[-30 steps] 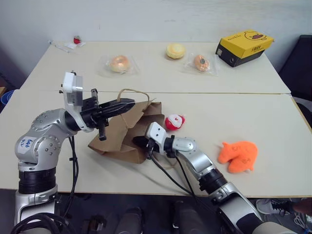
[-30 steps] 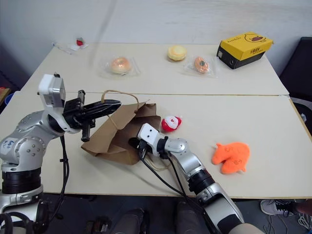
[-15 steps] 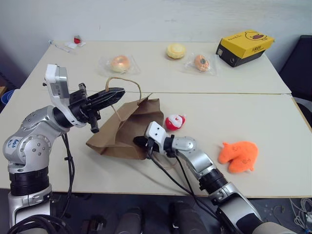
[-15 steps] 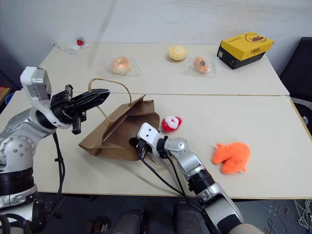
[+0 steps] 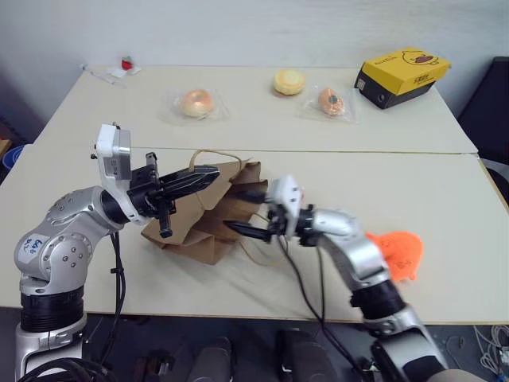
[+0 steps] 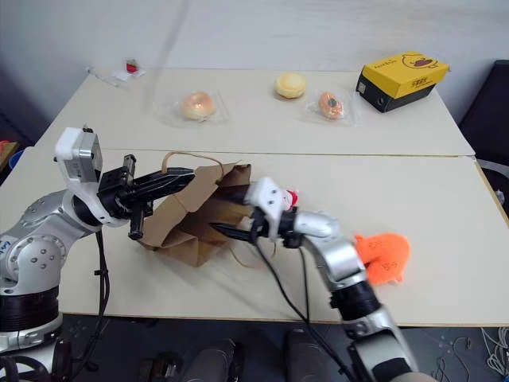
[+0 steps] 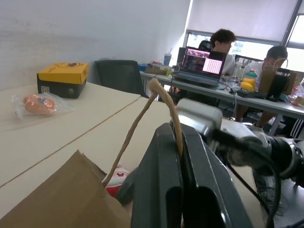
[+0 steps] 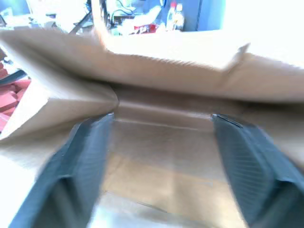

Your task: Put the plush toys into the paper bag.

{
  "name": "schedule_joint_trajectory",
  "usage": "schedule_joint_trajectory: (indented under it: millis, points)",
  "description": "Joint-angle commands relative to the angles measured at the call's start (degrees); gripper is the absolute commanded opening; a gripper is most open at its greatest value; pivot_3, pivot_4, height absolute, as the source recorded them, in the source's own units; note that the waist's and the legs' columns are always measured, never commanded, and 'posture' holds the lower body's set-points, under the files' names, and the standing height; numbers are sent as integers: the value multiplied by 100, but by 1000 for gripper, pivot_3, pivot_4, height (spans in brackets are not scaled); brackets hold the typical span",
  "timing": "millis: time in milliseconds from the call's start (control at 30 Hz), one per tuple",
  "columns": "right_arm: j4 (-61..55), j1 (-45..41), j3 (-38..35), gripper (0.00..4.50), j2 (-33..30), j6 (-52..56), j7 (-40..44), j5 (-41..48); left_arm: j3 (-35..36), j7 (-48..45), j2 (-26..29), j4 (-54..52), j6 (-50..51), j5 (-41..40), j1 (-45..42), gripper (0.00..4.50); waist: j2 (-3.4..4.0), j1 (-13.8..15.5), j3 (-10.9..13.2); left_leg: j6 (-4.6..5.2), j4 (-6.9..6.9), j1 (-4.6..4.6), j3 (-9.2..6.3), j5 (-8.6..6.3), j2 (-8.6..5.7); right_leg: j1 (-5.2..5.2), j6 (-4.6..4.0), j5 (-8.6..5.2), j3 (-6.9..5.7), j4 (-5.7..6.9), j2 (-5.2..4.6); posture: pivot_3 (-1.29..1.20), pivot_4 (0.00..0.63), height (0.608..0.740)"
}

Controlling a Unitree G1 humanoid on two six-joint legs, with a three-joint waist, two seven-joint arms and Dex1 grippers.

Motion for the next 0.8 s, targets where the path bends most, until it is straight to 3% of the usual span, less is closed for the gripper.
schedule_joint_trajectory:
  millis: [33, 133, 233, 367, 467, 633, 800]
  points:
    - [-1065, 733, -724, 4488, -716, 210, 583, 885, -47, -84, 19, -155, -73, -57, -34, 0, 1, 61, 1, 0, -2, -1, 0, 0, 0, 0, 0, 0, 0, -2, 0, 0, 150, 740]
    - [-1646, 1680, -1538, 4488, -1252, 122, 549, 1161, -97, -134, -10, -124, -109, -22, 4, 0, 1, 82, 2, 2, -9, -4, 2, -1, 1, 1, 0, 0, 1, -12, 0, 0, 150, 740]
    - [-1824, 2978, -2777, 4488, -1363, -753, 480, 910, -138, -185, -15, -89, -143, 12, 63, 0, 1, 101, 2, 2, -11, -1, 3, -1, 3, 4, 0, 0, 2, -16, 1, 0, 150, 740]
    - [-1503, 4442, -4264, 4488, -1216, -1924, 501, 610, -146, -241, 2, 26, -203, 60, 75, 0, 1, 166, 1, 5, -11, 7, 12, -3, 2, 14, 0, 0, 8, -14, 2, 0, 150, 740]
    - [-1040, 5334, -5264, 4488, -599, -2300, 5, 800, -181, -259, -18, 107, -251, 108, 66, 0, -1, 173, 1, 5, -9, 21, 21, -3, 3, 18, 1, 0, 20, -22, 3, 0, 150, 740]
    - [-236, 6460, -5477, 4488, 14, -3234, 105, 448, -239, -257, -83, 162, -336, 176, 94, 0, 2, 178, 1, 3, -16, 30, 24, -2, 5, 18, -2, -1, 26, -15, 5, 0, 150, 740]
    - [-154, 6520, -5087, 4488, -523, -3786, 74, -302, -232, -191, -131, 134, -364, 226, 169, 0, 6, 26, 1, 7, -16, 43, 40, -4, 5, 23, -3, -2, 40, -13, 3, 0, 150, 740]
